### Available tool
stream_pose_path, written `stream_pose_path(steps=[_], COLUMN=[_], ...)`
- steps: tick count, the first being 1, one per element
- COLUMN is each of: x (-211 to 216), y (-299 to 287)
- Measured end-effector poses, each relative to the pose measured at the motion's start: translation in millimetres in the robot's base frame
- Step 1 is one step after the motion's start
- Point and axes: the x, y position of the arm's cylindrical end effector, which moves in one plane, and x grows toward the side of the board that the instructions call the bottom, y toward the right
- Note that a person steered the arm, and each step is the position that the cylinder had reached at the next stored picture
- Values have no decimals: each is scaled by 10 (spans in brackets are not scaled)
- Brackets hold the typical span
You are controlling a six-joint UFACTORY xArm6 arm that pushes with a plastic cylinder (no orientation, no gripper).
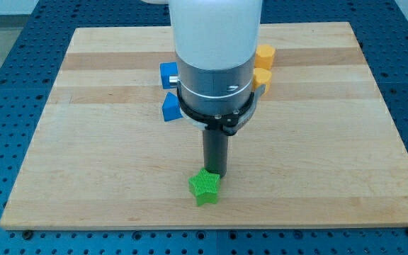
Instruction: Move the green circle closer to green star
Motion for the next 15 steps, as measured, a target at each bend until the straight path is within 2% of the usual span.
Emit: stream_pose_path(steps=[3, 5, 6, 8, 13, 15], x=[-1533, -2001, -2071, -2062, -2088, -1779], y=[738, 759, 747, 174, 438, 289])
